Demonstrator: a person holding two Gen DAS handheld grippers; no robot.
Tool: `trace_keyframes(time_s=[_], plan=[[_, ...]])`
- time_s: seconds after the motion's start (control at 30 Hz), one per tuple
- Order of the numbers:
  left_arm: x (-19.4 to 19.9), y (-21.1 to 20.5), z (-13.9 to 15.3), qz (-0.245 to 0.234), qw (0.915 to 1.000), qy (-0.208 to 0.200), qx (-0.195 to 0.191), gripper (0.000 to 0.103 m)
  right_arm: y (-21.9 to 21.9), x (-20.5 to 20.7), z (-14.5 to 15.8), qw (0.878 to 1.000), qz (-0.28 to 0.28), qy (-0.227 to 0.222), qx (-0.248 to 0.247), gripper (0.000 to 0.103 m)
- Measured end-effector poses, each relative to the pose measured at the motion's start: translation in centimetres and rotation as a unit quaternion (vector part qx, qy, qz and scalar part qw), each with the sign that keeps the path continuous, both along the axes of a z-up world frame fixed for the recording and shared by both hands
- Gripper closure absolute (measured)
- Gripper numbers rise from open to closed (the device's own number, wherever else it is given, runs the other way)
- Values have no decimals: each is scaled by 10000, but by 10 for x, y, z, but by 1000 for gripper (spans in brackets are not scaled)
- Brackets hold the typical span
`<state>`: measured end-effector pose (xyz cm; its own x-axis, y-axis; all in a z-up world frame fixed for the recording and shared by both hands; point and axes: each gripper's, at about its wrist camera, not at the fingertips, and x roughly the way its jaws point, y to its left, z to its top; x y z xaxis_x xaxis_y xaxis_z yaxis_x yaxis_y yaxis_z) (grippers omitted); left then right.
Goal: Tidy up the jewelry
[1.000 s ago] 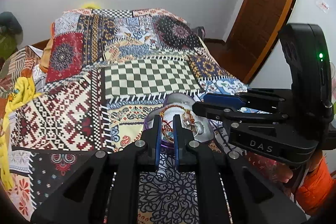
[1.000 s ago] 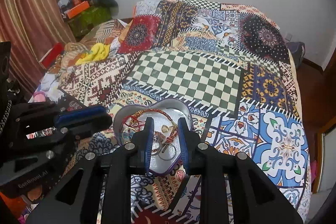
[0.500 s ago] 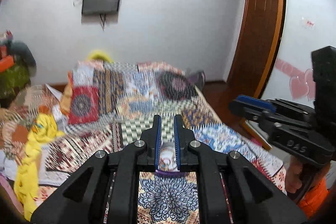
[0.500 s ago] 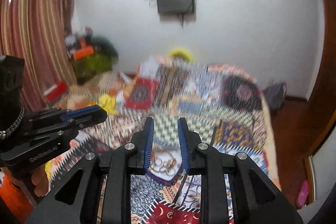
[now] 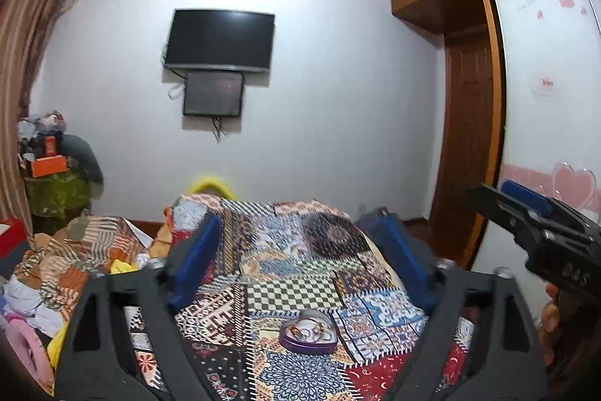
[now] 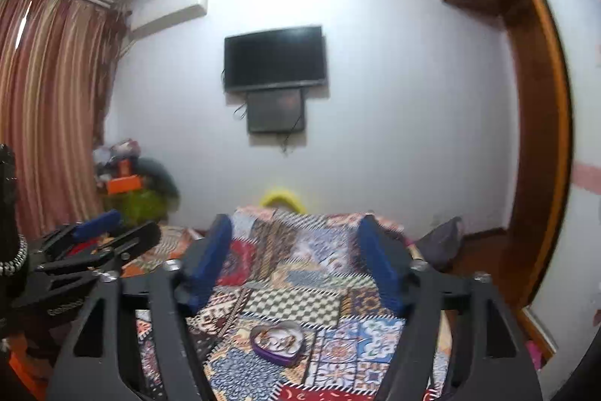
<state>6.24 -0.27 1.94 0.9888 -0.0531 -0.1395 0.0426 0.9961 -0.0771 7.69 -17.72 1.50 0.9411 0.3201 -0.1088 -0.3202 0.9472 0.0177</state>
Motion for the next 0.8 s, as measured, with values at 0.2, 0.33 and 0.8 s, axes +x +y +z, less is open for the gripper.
trace_keyframes(time_s=[0.2,0.33,0.8], plan=[[-11,-2,-1,178,9998,-61,91,6,4,2,-4,9998,-199,93,-15,6],[-11,-5,-5,187,9997,-20,152,6,2,1,-6,9995,-245,180,-52,2],[-17,-2,-5,182,9998,17,99,6,0,-8,-11,9995,-182,214,-127,2]])
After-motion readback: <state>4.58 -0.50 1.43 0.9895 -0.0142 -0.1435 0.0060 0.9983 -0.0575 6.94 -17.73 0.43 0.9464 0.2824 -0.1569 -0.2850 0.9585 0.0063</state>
